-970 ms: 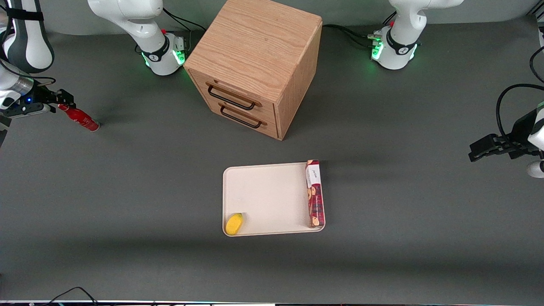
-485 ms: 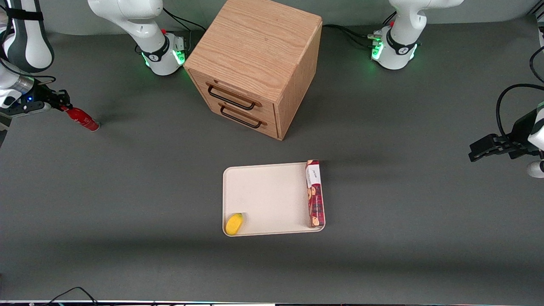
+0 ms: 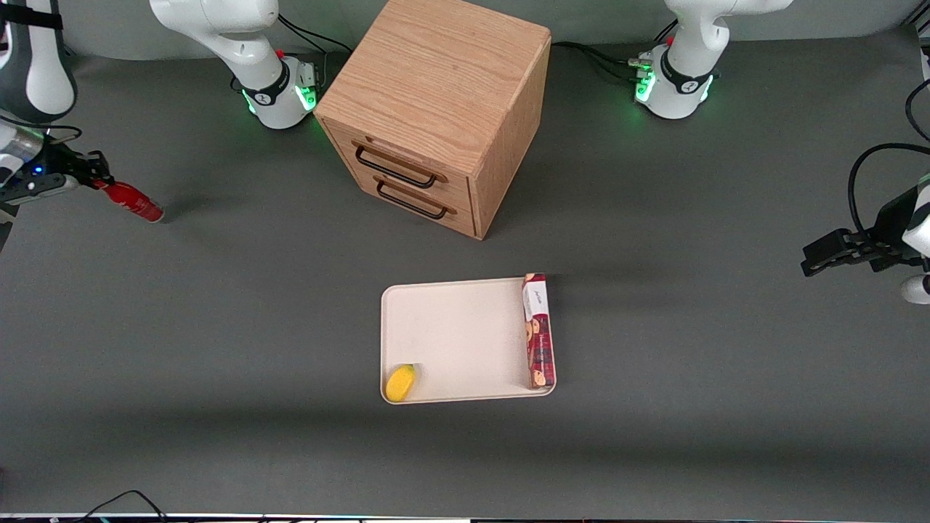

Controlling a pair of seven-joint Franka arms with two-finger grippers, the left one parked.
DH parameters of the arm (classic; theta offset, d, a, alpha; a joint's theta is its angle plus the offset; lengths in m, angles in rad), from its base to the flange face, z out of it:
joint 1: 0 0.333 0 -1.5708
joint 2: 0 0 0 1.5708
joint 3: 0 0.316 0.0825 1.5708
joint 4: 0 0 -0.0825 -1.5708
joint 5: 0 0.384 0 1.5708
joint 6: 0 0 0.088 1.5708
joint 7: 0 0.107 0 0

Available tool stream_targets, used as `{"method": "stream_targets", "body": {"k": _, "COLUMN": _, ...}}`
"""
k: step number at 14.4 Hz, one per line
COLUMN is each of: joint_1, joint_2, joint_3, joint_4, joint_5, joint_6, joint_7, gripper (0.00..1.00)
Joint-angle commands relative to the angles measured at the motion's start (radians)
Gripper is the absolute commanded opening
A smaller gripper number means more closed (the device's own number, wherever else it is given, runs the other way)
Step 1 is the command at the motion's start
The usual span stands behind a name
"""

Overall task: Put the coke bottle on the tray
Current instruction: 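Lift the bottle and carry it toward the white tray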

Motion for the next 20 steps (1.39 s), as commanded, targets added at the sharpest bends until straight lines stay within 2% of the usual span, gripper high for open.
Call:
{"method": "stream_targets", "body": {"k": 1, "joint_1": 0.001, "joint_2": -0.003, "joint_3": 0.131, "joint_4": 0.229, "joint_5": 0.079, "joint_6": -0.200, "joint_7": 0.000, "gripper": 0.04}}
{"method": "stream_targets", "body": {"k": 3, "joint_1": 0.004, "joint_2": 0.046, "joint_3": 0.200, "joint_4": 0.419, "joint_5": 0.120, "joint_6": -0.335, "joint_7": 0.002, "gripper": 0.04}}
{"method": "stream_targets", "body": {"k": 4, "joint_1": 0.000, "joint_2": 0.078, "joint_3": 0.242, "joint_4": 0.517, "joint_5": 0.161, "joint_6": -0.395, "joint_7": 0.003, "gripper": 0.04}}
{"method": "stream_targets", "body": {"k": 7, "joint_1": 0.004, "joint_2": 0.221, "joint_3": 0.326, "joint_4": 0.858, "joint_5": 0.232, "joint_6": -0.587, "joint_7": 0.047, "gripper": 0.04}}
{"method": "stream_targets", "body": {"k": 10, "joint_1": 0.004, "joint_2": 0.339, "joint_3": 0.475, "joint_4": 1.125, "joint_5": 0.246, "joint_6": -0.753, "joint_7": 0.219, "gripper": 0.04}}
{"method": "stream_targets", "body": {"k": 12, "joint_1": 0.004, "joint_2": 0.370, "joint_3": 0.610, "joint_4": 1.170, "joint_5": 0.243, "joint_6": -0.767, "joint_7": 0.413, "gripper": 0.04}}
{"method": "stream_targets", "body": {"k": 16, "joint_1": 0.004, "joint_2": 0.463, "joint_3": 0.896, "joint_4": 1.186, "joint_5": 0.242, "joint_6": -0.747, "joint_7": 0.930, "gripper": 0.04}}
{"method": "stream_targets", "body": {"k": 18, "joint_1": 0.006, "joint_2": 0.526, "joint_3": 1.001, "joint_4": 1.182, "joint_5": 0.235, "joint_6": -0.683, "joint_7": 1.142, "gripper": 0.04}}
{"method": "stream_targets", "body": {"k": 20, "joint_1": 0.010, "joint_2": 0.592, "joint_3": 1.069, "joint_4": 1.169, "joint_5": 0.225, "joint_6": -0.622, "joint_7": 1.286, "gripper": 0.04}}
